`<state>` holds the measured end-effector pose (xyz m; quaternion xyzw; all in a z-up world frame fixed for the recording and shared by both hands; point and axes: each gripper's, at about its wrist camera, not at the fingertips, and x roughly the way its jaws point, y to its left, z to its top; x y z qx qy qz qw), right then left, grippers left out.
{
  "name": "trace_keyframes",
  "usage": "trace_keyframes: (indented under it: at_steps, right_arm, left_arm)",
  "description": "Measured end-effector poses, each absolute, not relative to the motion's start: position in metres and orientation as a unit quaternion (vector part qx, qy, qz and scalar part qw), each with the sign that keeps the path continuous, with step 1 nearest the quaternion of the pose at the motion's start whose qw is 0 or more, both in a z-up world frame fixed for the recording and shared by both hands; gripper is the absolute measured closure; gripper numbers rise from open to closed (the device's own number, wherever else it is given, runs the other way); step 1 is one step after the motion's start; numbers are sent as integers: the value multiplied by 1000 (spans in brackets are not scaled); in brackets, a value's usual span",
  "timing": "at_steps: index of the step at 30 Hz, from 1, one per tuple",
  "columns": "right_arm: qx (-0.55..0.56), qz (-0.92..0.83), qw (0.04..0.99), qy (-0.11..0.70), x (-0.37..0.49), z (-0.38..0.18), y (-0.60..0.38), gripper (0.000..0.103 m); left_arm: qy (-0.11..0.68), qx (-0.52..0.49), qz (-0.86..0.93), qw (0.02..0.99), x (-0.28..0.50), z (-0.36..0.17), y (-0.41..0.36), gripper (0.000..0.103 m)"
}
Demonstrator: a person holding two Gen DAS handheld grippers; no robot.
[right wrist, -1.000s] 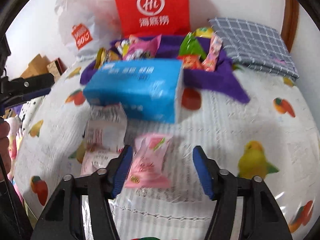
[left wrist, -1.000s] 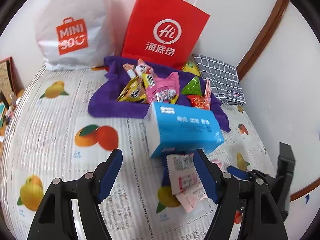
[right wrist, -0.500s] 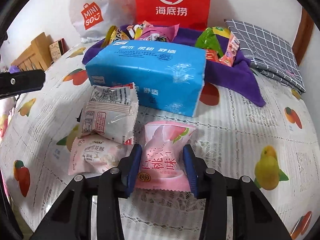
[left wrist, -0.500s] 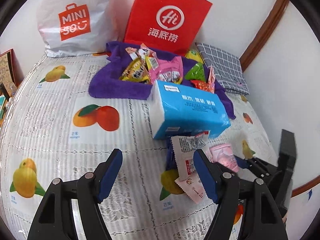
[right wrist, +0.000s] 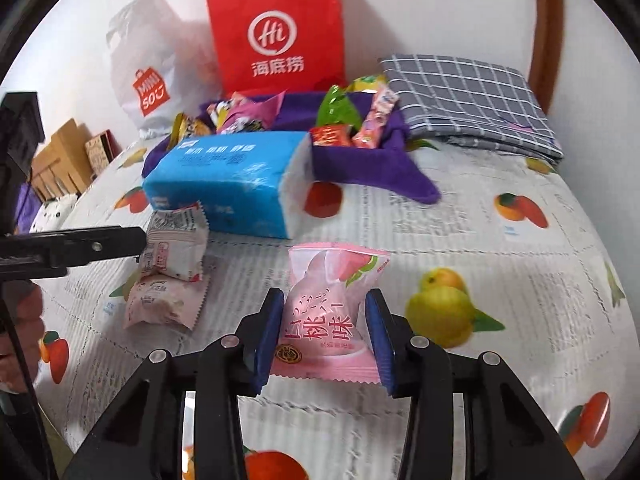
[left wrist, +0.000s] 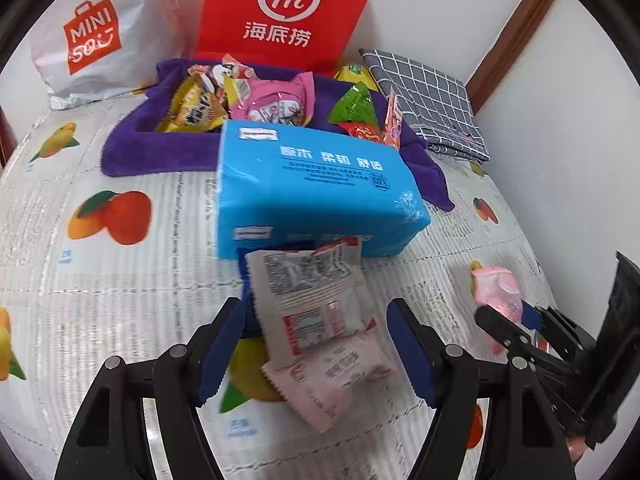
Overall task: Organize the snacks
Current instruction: 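Hold the pink packet with the right gripper while the left gripper moves over the white packet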
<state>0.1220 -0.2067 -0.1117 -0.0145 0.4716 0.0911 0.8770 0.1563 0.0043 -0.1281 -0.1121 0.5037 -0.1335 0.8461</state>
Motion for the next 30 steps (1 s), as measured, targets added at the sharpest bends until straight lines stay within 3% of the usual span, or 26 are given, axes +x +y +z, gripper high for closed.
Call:
trace_keyframes:
  at_steps: [30]
  right_arm:
    - [25,80,879,470,110,-119,-250,61]
  left_arm:
    - [504,19,-51,862,173,-144,-60,25]
